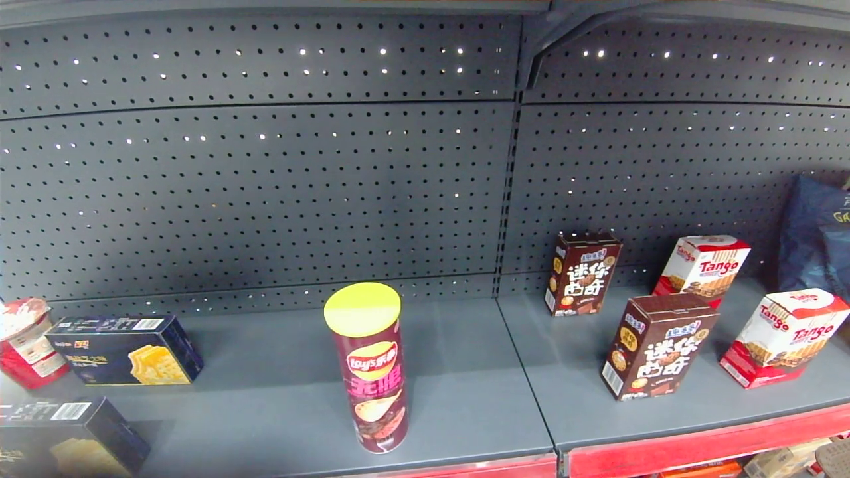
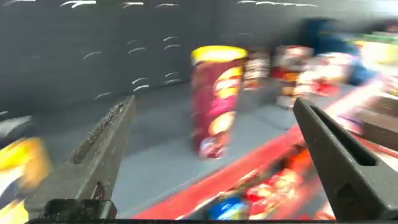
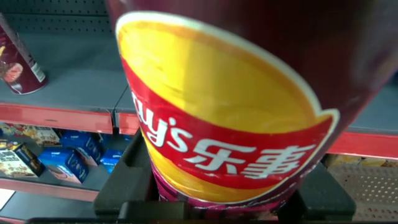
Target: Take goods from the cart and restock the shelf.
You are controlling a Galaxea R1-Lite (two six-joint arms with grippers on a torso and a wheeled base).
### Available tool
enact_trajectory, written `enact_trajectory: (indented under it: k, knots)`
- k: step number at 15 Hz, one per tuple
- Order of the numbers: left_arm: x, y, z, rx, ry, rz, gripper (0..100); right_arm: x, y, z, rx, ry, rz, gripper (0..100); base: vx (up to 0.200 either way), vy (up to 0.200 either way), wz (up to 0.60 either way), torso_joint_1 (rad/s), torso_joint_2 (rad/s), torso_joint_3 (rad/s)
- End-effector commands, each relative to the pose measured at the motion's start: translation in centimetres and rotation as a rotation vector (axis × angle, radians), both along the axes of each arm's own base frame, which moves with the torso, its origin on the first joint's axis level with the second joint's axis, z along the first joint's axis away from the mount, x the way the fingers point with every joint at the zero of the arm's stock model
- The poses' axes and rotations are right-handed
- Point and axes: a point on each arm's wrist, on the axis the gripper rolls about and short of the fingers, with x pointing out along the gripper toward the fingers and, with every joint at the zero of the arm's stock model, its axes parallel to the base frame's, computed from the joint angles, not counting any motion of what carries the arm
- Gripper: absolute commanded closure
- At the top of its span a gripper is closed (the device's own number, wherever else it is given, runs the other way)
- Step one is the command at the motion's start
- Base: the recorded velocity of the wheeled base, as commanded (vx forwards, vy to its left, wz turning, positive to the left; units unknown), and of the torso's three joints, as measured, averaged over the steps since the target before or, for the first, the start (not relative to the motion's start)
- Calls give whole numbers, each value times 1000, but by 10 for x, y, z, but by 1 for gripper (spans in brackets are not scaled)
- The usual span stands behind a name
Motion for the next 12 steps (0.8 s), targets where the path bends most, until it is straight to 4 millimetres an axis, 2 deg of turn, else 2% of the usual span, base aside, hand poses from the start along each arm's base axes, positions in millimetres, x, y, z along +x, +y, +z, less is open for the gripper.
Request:
enact_trajectory:
  k: [1, 2, 3, 5, 6, 7, 12]
  knots:
    - [-25, 4, -17, -12, -120, 161, 0, 0, 0, 0, 0, 1, 1, 100, 0, 0, 0, 0, 0, 0]
    - [-23, 4, -22, -5, -101, 199, 0, 0, 0, 0, 1, -2, 1, 100, 0, 0, 0, 0, 0, 0]
    - [-10, 8, -52, 70, 6, 386, 0, 0, 0, 0, 0, 1, 1, 100, 0, 0, 0, 0, 0, 0]
    - [-8, 10, -60, 109, 58, 475, 0, 0, 0, 1, 2, 0, 0, 100, 0, 0, 0, 0, 0, 0]
    - [-7, 11, -70, 150, 147, 526, 0, 0, 0, 1, 2, 0, 2, 100, 0, 0, 0, 0, 0, 0]
    - [-7, 13, -73, 174, 181, 599, 0, 1, 0, 2, 1, 4, 13, 100, 0, 0, 0, 0, 0, 0]
    - [-7, 13, -73, 139, 192, 597, 0, 6, 4, 17, -58, -11, 141, 100, 0, 0, 0, 0, 0, 0]
